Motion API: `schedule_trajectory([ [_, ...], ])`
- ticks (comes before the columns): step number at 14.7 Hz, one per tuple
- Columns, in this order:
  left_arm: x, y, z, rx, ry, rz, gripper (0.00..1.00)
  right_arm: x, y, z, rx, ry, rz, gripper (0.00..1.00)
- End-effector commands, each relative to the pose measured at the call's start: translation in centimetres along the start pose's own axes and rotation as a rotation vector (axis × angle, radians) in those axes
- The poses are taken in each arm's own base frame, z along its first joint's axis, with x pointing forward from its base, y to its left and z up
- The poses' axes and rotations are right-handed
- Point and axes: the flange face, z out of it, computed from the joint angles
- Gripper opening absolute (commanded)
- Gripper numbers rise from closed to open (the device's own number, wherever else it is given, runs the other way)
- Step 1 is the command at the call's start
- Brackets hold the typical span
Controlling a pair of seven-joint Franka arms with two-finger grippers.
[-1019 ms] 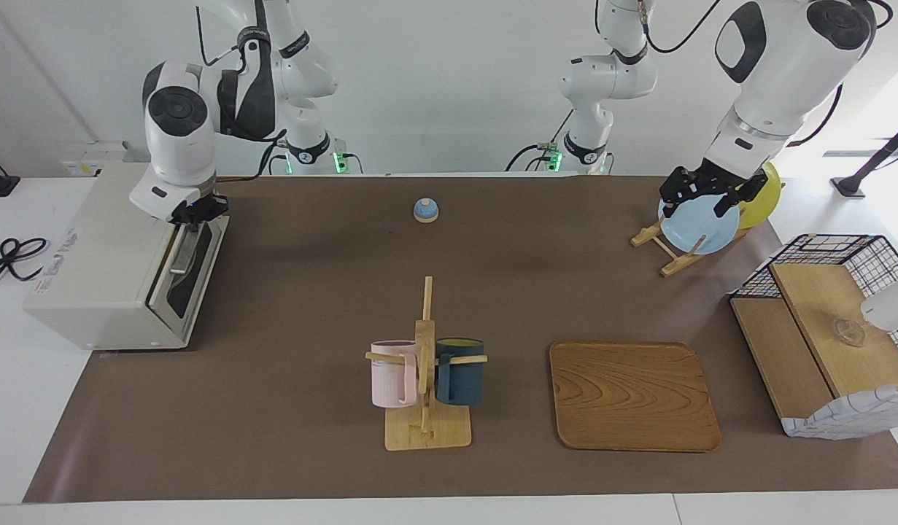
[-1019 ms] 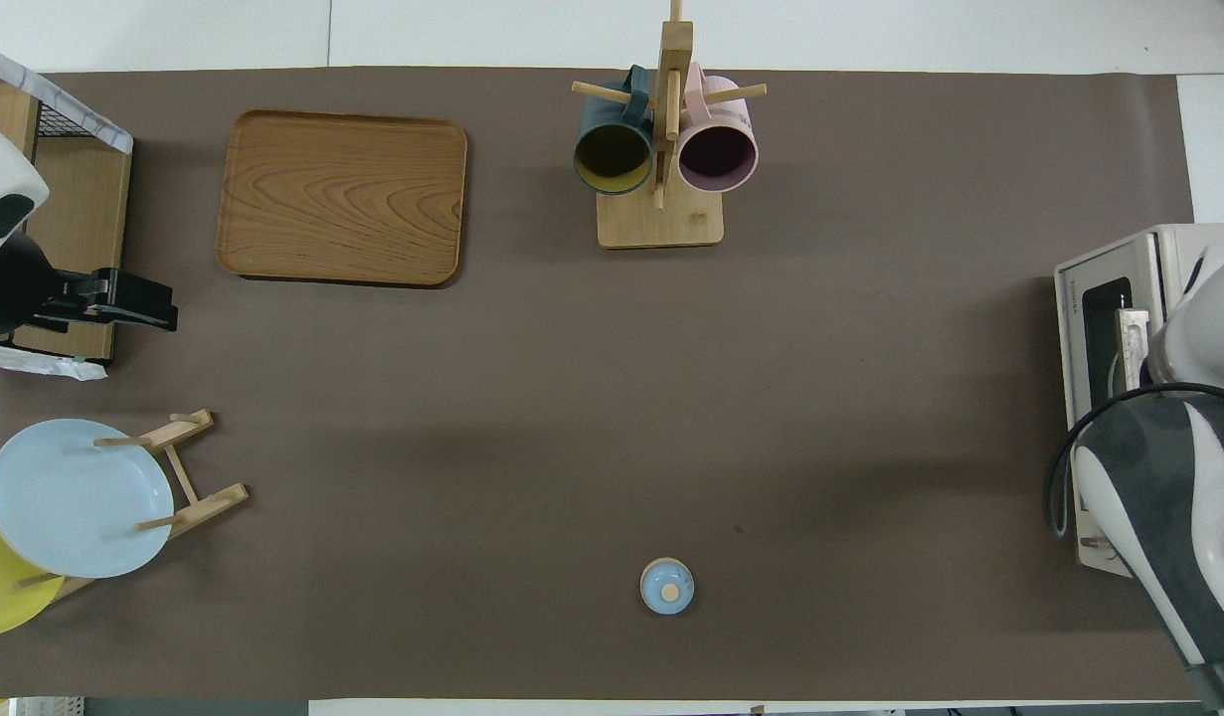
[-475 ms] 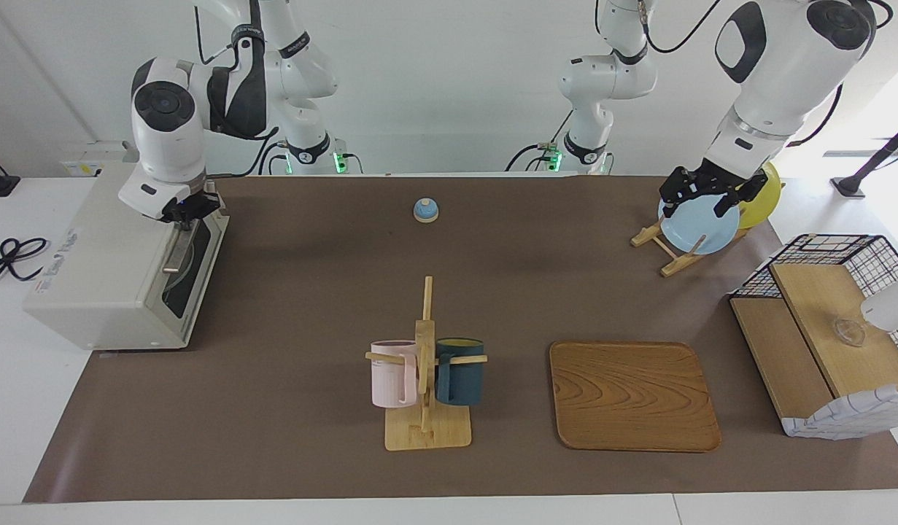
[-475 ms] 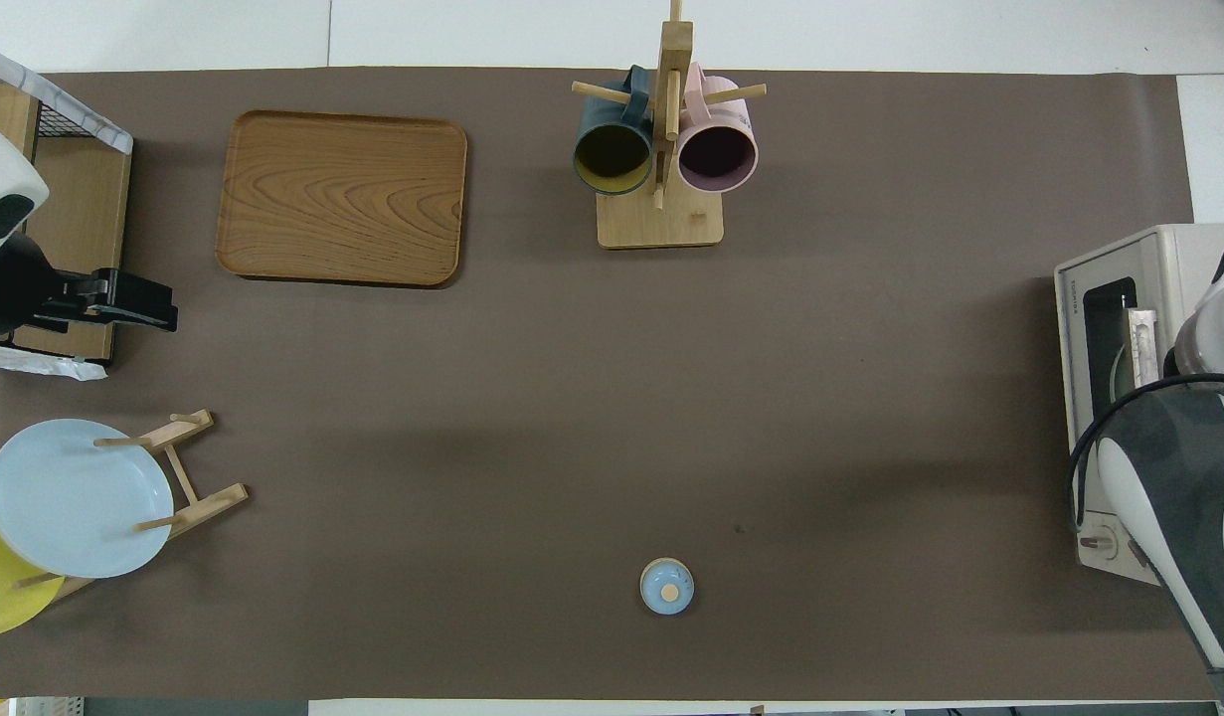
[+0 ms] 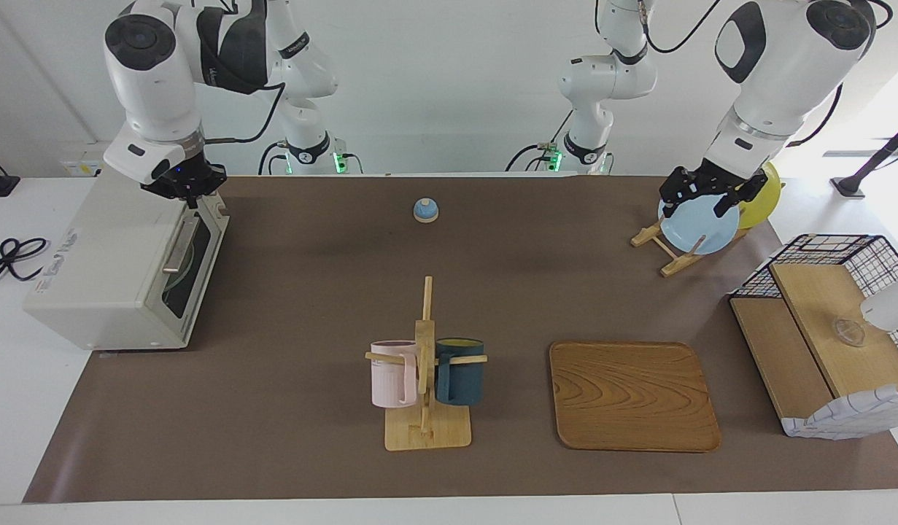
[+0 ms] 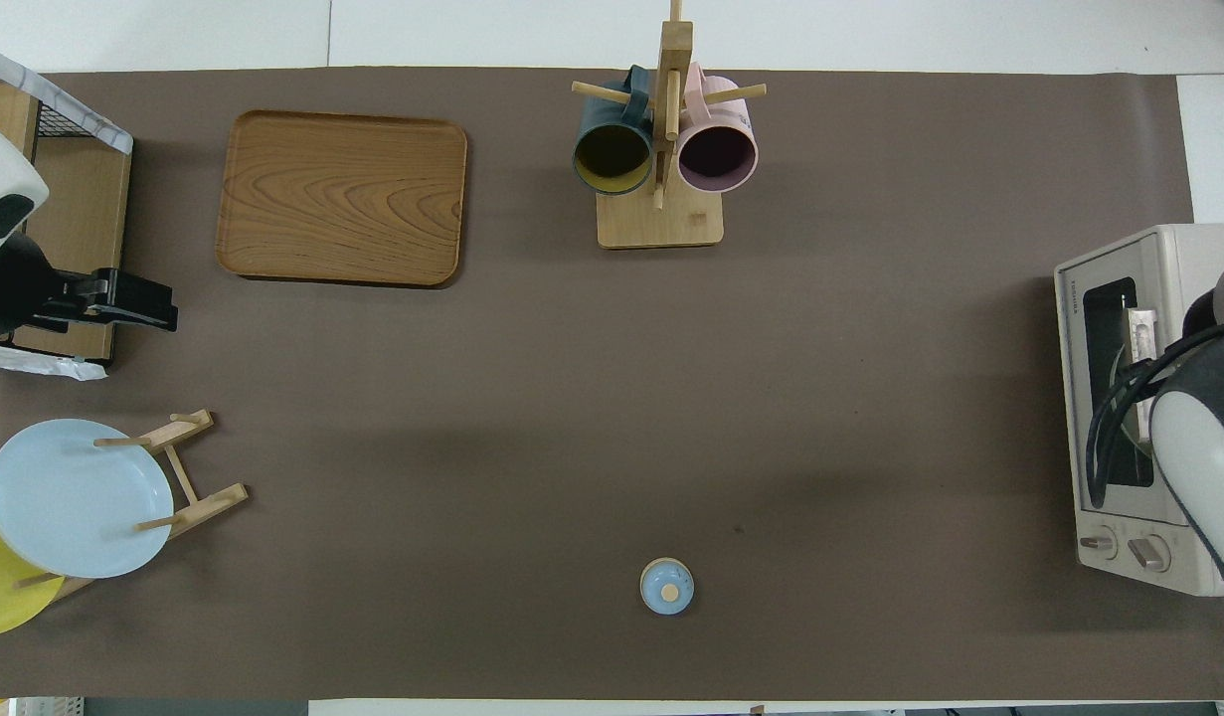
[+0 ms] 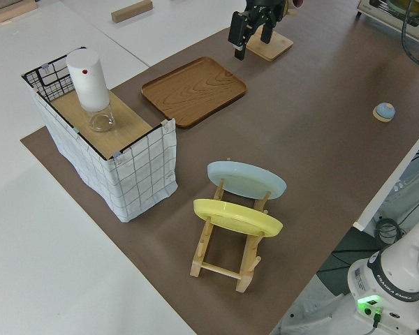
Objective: Put corn in oven
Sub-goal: 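Withdraw the right gripper and push the oven door shut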
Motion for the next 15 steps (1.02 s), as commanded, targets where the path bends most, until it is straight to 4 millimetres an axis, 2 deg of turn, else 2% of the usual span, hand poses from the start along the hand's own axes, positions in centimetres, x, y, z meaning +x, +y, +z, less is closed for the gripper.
schedule_trajectory([
  [1,-0.4,-0.3,-0.4,0.021,0.002,0.002,1.00,1.9,-1.0,-2.2,0.098,0.003,0.020,0.07],
  [3,-0.4,-0.3,-0.4,0.021,0.004,0.002,1.00,2.4,-3.1,-3.2,0.118,0.006,0.073,0.15],
  [5,-0.4,-0.3,-0.4,0.021,0.002,0.002,1.00,2.8,-4.9,-3.8,0.196,0.023,0.123,0.29],
  [6,-0.4,-0.3,-0.4,0.021,0.004,0.002,1.00,2.7,-5.2,-4.0,0.233,0.029,0.151,0.39],
  [7,-0.4,-0.3,-0.4,0.021,0.004,0.002,1.00,2.6,-5.3,-3.9,0.241,0.029,0.165,0.78],
  [8,-0.4,-0.3,-0.4,0.021,0.002,0.002,1.00,2.5,-5.4,-3.8,0.241,0.025,0.167,1.00],
  [12,-0.4,-0.3,-0.4,0.021,0.004,0.002,1.00,2.3,-5.4,-3.1,0.244,0.016,0.168,1.00],
  [15,-0.4,-0.3,-0.4,0.021,0.002,0.002,1.00,2.5,-5.3,-3.4,0.241,0.036,0.165,1.00],
])
